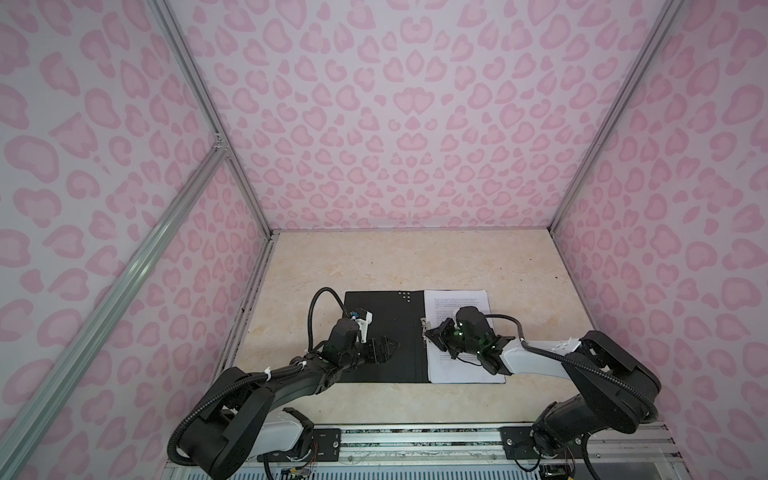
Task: Put the files into the folder
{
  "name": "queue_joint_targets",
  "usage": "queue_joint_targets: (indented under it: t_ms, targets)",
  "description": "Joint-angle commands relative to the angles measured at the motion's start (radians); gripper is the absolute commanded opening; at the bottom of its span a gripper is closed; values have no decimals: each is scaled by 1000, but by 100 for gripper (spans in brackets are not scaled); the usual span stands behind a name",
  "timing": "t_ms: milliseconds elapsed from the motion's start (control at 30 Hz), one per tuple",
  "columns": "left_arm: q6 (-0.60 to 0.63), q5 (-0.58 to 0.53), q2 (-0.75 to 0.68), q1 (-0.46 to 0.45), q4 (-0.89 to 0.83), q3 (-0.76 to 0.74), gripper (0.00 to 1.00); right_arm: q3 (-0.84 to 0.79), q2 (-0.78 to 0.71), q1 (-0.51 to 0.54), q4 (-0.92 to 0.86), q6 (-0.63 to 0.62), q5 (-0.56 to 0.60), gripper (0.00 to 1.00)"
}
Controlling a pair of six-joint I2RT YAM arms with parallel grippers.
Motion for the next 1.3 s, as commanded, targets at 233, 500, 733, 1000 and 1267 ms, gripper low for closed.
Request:
queue_joint_targets:
  t_ms: [233,500,733,1000,1267]
  targets:
    - [-6,-45,30,1,-133,3,99,-68,6,4,41,-38,-7,0]
    - [-4,-47,35,1,-133,4,99,25,-73,-20,-84,-182,-36,6]
    - [-3,-44,30,0,-132,3,99,154,-115,-113,-320,-509,3,53]
    - [-6,-38,38,2,-125,6,99,284,72,-147,-256,-684,-159,75]
    - [-1,-47,37,1,-131,8,99,346,160,-103,-201,-718,-202,73]
